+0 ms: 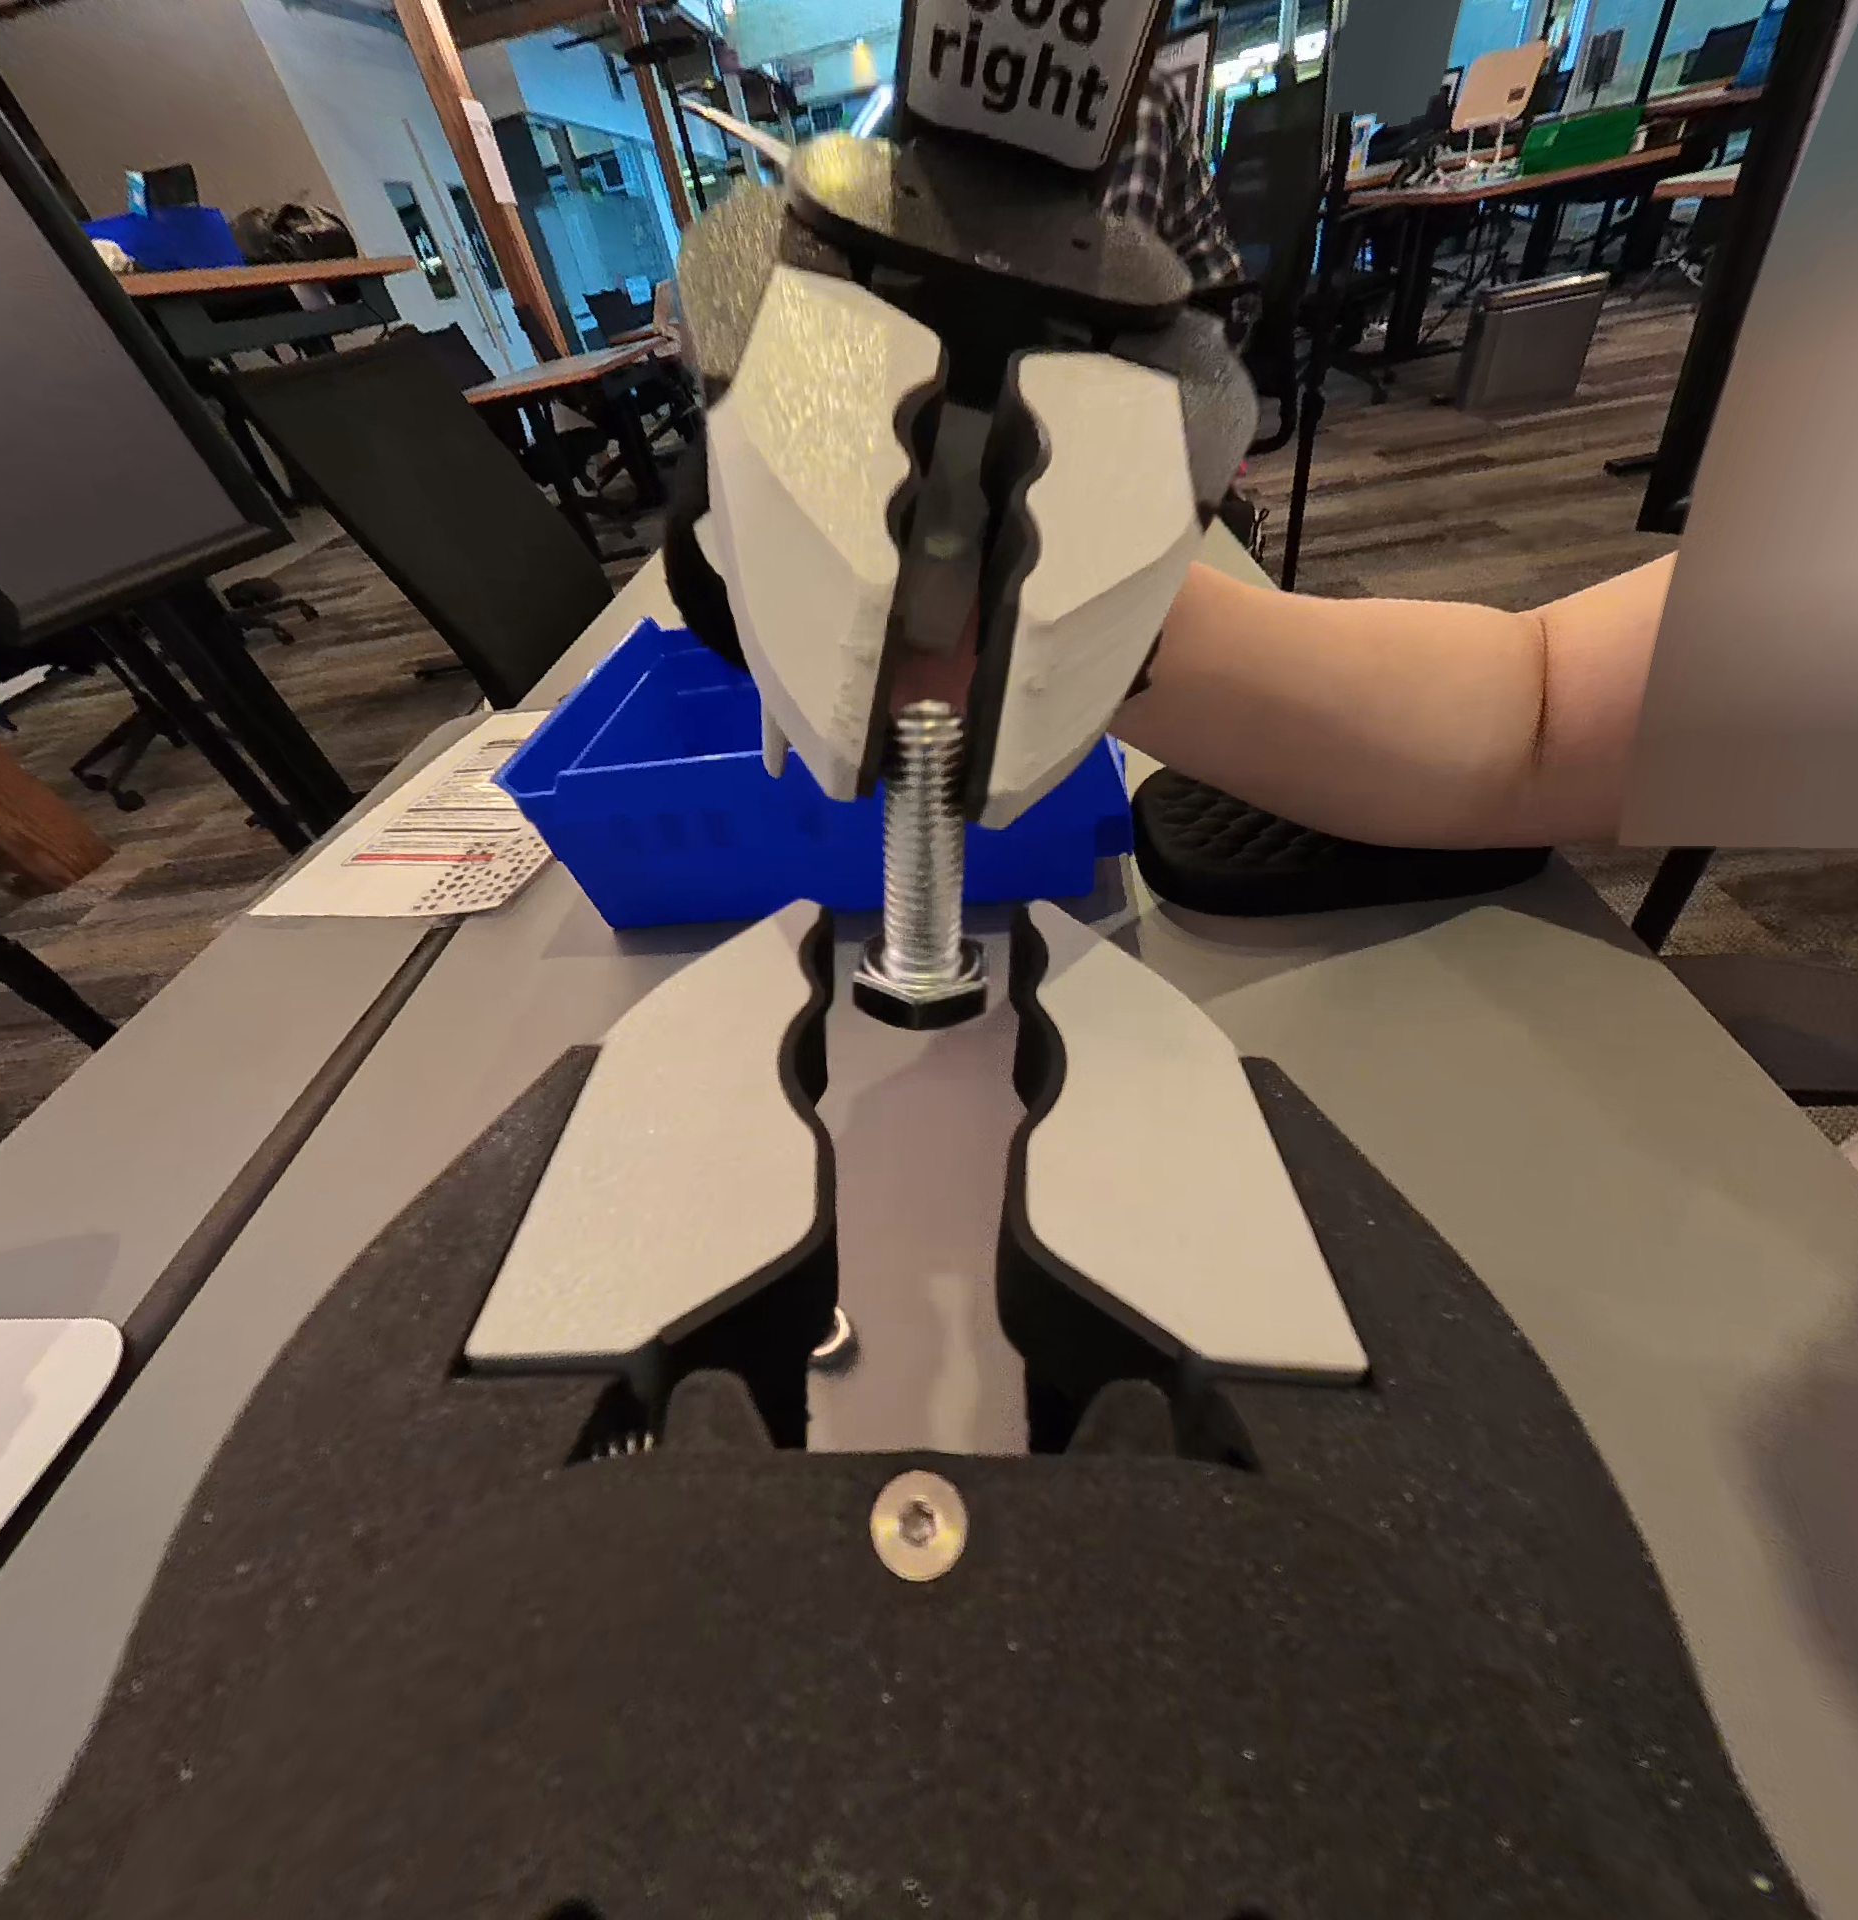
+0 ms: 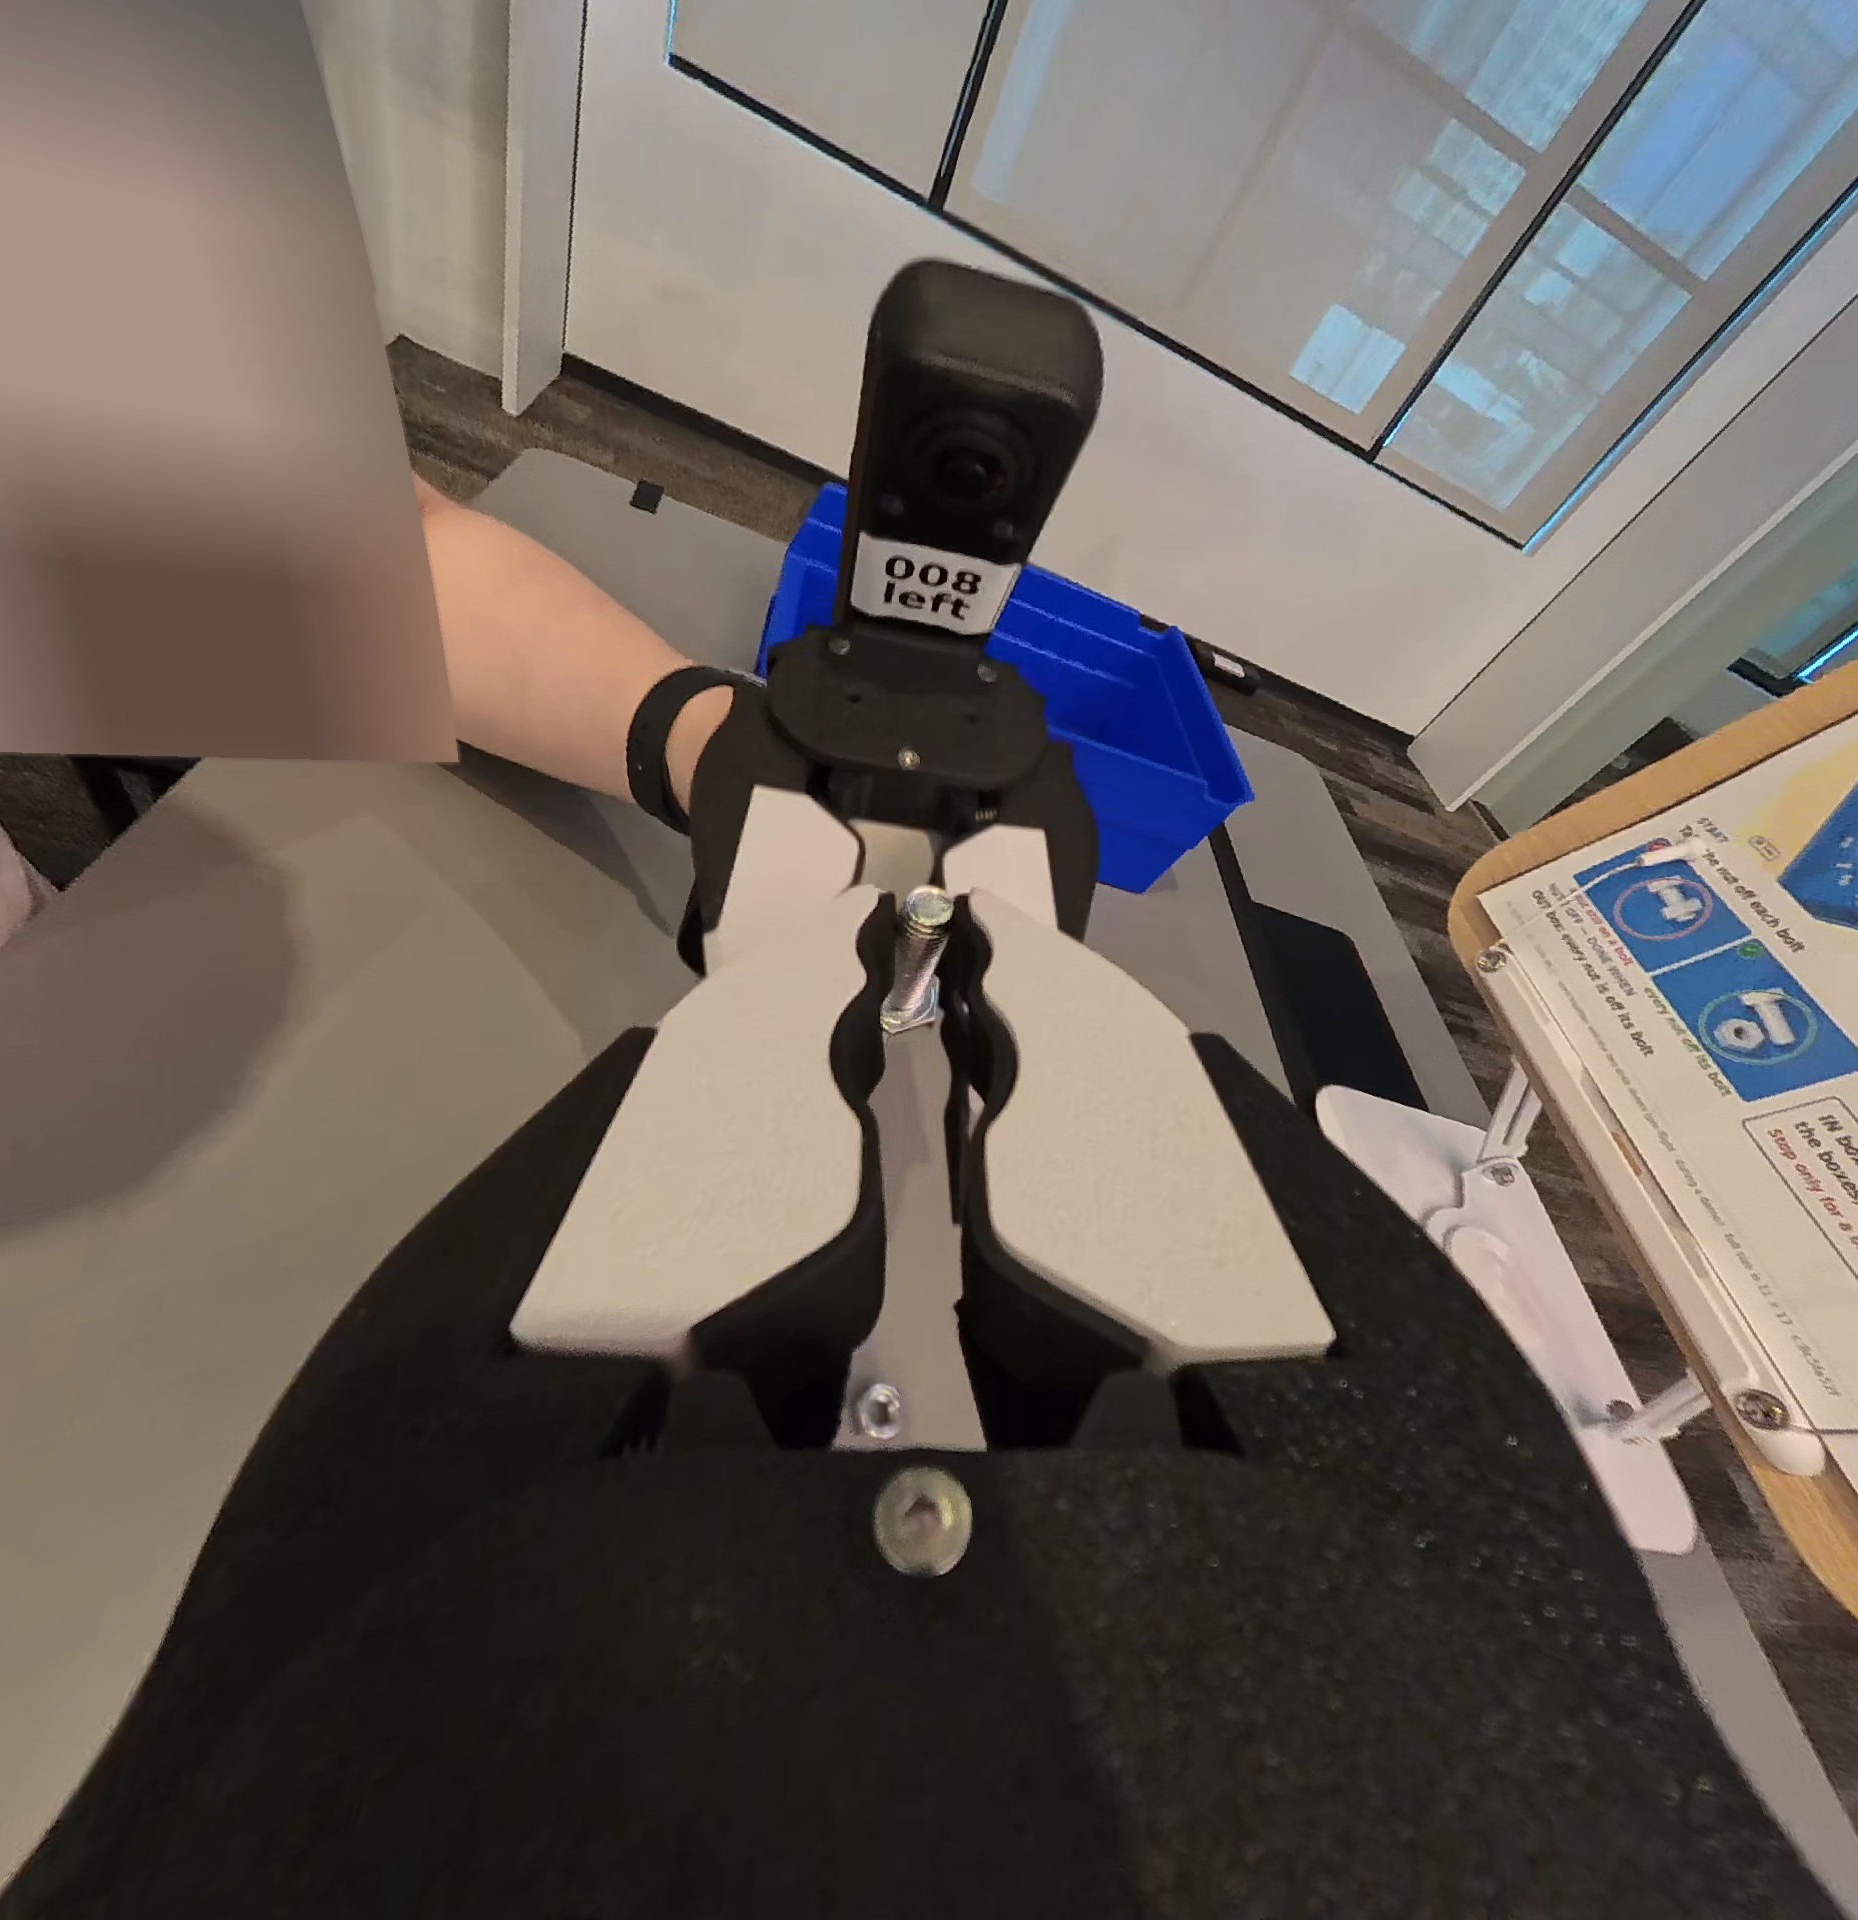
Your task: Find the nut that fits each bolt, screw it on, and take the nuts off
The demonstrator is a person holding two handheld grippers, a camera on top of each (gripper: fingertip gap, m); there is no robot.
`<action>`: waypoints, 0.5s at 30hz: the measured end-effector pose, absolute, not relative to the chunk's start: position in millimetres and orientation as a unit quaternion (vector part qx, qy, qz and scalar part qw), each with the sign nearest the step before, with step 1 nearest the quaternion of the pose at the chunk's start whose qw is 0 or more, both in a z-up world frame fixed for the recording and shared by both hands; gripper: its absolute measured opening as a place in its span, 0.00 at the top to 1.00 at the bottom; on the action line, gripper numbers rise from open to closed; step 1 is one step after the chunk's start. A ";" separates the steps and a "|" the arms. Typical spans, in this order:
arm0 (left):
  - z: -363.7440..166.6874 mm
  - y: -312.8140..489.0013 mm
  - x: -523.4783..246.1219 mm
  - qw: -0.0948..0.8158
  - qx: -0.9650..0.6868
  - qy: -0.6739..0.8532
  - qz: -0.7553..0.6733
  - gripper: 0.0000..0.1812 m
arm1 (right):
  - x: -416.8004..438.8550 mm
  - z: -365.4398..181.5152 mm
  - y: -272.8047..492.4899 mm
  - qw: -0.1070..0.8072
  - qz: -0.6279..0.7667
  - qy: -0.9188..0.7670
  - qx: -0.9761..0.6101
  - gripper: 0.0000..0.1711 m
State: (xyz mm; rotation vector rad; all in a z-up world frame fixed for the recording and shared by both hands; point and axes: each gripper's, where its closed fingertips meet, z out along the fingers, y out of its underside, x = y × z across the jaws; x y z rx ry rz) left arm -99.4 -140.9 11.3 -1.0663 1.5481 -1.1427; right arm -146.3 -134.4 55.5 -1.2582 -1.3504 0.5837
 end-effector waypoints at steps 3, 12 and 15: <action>7.4 -143.0 -96.4 0.455 -0.434 0.633 -0.451 0.84 | -152.3 54.0 -135.1 0.565 0.246 -0.575 -0.538 0.94; 8.2 -145.4 -96.0 0.458 -0.429 0.635 -0.451 0.94 | -157.9 51.0 -136.7 0.562 0.242 -0.581 -0.536 0.94; 7.9 -146.4 -95.7 0.458 -0.428 0.637 -0.449 0.94 | -158.1 51.2 -137.5 0.562 0.250 -0.581 -0.533 0.94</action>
